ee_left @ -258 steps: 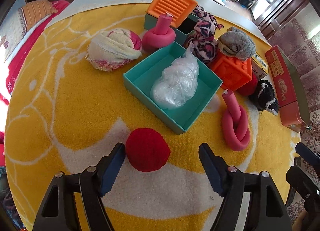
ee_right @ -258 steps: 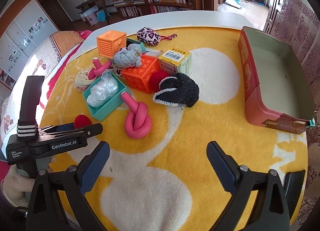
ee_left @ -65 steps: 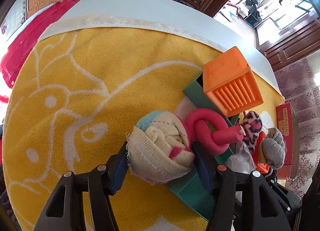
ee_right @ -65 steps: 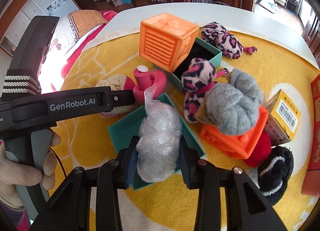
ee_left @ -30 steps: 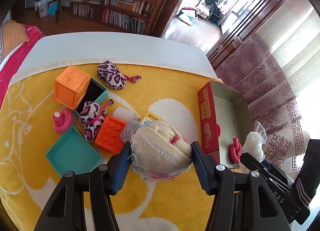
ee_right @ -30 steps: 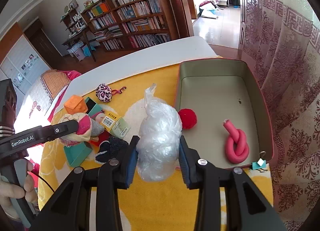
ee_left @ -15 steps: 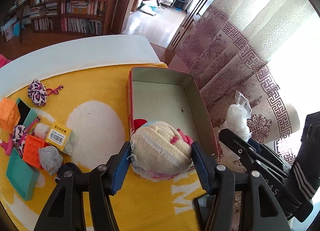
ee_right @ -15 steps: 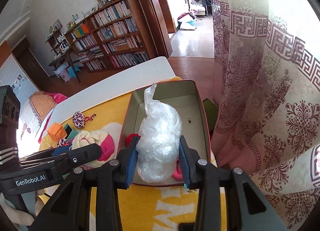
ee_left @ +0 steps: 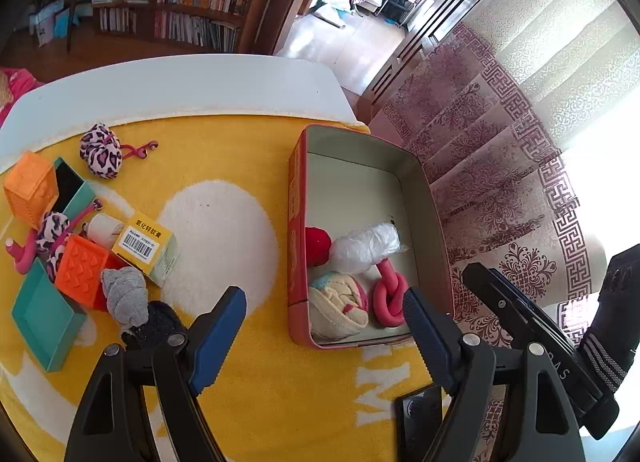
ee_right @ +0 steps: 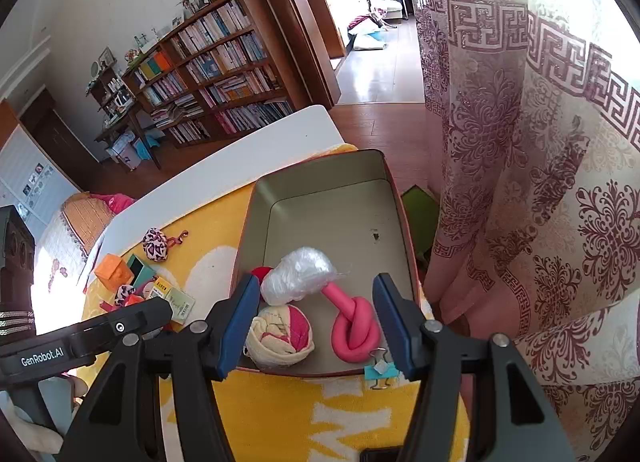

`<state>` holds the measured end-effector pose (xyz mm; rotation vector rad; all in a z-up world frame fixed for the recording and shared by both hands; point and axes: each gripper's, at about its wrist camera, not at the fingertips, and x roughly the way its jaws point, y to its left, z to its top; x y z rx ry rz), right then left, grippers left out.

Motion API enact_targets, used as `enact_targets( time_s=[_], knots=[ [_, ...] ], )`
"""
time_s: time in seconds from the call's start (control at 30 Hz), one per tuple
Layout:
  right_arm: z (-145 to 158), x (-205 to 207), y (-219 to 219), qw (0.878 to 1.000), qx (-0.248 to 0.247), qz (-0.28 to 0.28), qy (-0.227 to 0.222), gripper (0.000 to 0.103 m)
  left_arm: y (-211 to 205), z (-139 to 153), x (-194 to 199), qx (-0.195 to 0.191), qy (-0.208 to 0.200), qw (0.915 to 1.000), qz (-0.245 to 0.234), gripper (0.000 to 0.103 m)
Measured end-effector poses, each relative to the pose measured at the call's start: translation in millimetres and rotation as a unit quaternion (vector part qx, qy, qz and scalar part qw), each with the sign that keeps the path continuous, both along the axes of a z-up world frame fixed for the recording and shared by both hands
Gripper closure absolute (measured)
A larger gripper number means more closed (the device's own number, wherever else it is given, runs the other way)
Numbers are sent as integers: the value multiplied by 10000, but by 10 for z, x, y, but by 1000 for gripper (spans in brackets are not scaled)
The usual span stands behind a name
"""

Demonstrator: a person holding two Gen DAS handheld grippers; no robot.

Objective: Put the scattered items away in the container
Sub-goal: 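Carry both held items into the red tin and release them, then move both grippers back toward the teal box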

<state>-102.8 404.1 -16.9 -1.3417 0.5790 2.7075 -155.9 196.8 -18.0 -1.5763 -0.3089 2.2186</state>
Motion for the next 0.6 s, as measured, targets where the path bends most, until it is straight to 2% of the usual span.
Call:
enact_targets(
  time_s=[0.3, 0.6],
  knots=[
    [-56, -109, -407, 9993, -2, 367, -71, 40, -624, -98, 60, -35, -117, 9986, 521, 21],
    [-91, -196, -928, 9968, -25, 782, -171, 40, -1450, -189, 158, -98, -253, 9921, 1228, 21]
  ],
)
